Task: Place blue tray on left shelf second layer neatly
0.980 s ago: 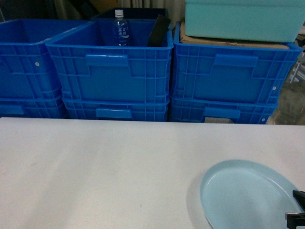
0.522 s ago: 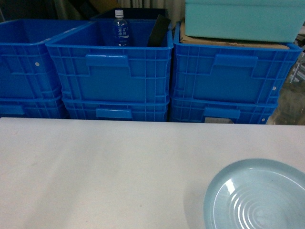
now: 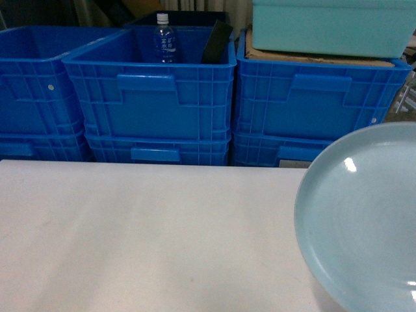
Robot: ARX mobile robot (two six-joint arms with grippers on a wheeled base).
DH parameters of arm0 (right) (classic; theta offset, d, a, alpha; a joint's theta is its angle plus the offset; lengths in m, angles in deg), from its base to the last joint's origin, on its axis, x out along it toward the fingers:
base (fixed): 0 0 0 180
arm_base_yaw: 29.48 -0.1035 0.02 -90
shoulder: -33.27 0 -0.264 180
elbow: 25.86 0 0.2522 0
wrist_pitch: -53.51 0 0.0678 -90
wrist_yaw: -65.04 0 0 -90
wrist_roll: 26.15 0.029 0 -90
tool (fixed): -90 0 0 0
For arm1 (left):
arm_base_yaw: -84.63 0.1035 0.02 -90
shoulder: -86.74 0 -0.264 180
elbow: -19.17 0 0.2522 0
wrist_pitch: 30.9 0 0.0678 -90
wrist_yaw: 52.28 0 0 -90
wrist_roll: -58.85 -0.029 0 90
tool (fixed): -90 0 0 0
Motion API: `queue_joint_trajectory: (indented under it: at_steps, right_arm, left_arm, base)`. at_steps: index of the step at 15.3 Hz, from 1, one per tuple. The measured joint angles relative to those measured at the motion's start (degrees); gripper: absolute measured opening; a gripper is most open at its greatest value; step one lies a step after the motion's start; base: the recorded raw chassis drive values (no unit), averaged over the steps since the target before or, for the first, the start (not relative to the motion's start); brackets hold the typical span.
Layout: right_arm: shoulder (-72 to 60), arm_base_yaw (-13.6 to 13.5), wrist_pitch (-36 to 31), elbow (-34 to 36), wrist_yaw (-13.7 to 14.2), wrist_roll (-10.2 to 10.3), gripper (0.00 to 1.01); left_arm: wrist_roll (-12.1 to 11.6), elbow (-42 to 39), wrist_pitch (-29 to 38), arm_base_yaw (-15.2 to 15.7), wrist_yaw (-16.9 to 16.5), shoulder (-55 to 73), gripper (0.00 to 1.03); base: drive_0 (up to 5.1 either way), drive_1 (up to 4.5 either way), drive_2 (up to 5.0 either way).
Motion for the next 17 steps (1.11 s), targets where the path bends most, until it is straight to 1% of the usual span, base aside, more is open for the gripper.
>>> queue_joint_trajectory:
  at_steps: [2, 4, 6, 7, 8, 10, 11, 12, 13, 17]
  right_arm:
    - [12.22, -0.87, 7.89, 0.0, 0.48, 0.48, 0.02]
    - [25.07, -3.02, 17.18, -0.02, 1.51, 1.51, 0.02]
    - [34.67, -4.87, 24.26, -0.07, 3.72, 2.56, 0.02]
    - [39.3, -5.88, 28.3, -0.07, 4.48, 2.75, 0.02]
    - [43.01, -6.12, 30.97, -0.07, 4.87, 2.93, 0.02]
    - [46.8, -6.01, 33.75, 0.07, 4.83, 3.19, 0.02]
    - [47.06, -6.01, 34.03, 0.24, 4.74, 3.26, 0.02]
    - [46.9, -7.04, 34.53, 0.46, 4.92, 3.26, 0.02]
    - [46.6, -8.52, 33.86, 1.07, 6.62, 2.89, 0.02]
    - [45.94, -8.61, 33.62, 1.14, 7.19, 2.82, 0.02]
  left_arm:
    - [0.0, 0.0, 0.0, 0.0, 0.0, 0.0, 0.98]
    - [0.0, 0.0, 0.0, 0.0, 0.0, 0.0, 0.98]
    - [0.0, 0.0, 0.0, 0.0, 0.0, 0.0, 0.98]
    - [0.0, 0.0, 0.0, 0.0, 0.0, 0.0, 0.98]
    - [0.0, 0.0, 0.0, 0.0, 0.0, 0.0, 0.98]
    - [-0.02, 0.0, 0.0, 0.0, 0.0, 0.0, 0.98]
    - [-0.02, 0.0, 0.0, 0.0, 0.0, 0.0, 0.98]
    - [0.0, 0.0, 0.0, 0.0, 0.0, 0.0, 0.98]
    - [-0.02, 0.0, 0.0, 0.0, -0.02, 0.0, 0.98]
    - [0.0, 0.0, -0.02, 0.0, 0.0, 0.0, 0.98]
  base:
    - [0.0, 0.0, 0.0]
    - [0.0, 0.0, 0.0]
    - [0.0, 0.0, 0.0]
    - [0.0, 0.0, 0.0]
    - [0.0, 0.0, 0.0]
    - [0.0, 0.0, 0.0]
    - [0.0, 0.0, 0.0]
    - [0.0, 0.0, 0.0]
    - [0.0, 0.0, 0.0]
    - [0.0, 0.0, 0.0]
